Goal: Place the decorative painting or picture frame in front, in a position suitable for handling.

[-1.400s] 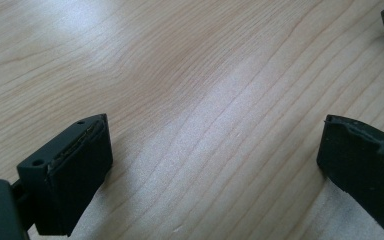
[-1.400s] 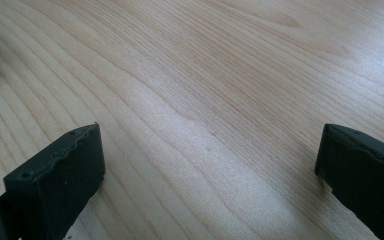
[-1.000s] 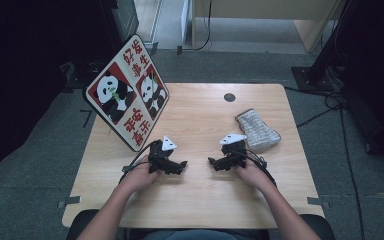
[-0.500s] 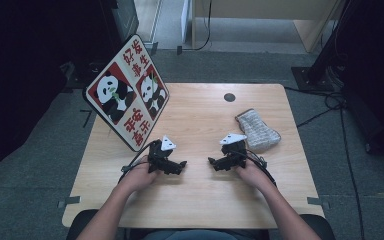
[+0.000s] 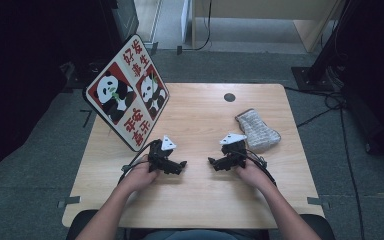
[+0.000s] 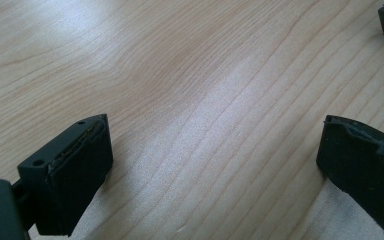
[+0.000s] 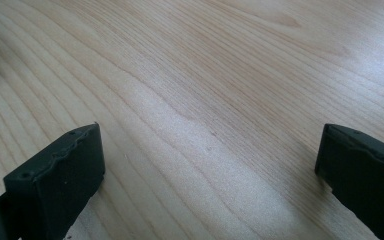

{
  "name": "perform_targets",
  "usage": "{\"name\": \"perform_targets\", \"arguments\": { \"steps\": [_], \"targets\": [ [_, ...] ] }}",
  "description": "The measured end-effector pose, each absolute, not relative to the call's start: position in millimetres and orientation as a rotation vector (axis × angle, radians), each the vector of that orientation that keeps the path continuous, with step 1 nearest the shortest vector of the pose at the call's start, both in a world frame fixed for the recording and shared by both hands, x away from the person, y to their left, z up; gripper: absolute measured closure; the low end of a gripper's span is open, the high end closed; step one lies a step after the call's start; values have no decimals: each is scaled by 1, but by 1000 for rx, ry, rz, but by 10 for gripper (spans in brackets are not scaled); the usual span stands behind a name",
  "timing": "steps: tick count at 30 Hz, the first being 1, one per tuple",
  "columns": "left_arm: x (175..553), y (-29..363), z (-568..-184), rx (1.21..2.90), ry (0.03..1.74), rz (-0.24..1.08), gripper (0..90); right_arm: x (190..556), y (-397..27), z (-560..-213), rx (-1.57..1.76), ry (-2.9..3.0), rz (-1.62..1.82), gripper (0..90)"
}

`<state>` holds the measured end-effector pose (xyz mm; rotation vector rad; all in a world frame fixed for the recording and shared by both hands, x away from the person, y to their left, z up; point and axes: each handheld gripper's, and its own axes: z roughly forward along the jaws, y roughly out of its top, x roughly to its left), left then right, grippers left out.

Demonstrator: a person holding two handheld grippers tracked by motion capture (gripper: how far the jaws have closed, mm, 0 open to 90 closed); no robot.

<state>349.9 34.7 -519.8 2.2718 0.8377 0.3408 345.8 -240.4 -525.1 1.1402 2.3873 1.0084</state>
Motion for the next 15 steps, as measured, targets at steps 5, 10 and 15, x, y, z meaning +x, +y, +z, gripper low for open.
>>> {"name": "perform_targets", "arguments": {
  "steps": [5,10,15],
  "targets": [
    [352,36,-518,2257,862,348,78,346,-240,-525,1138,2389,1009,0],
    [354,39,-516,2261,874,351,141,346,-240,-525,1138,2389,1009,0],
    [356,42,-513,2255,896,326,147,346,-240,-525,1138,2389,1009,0]
  ]
}}
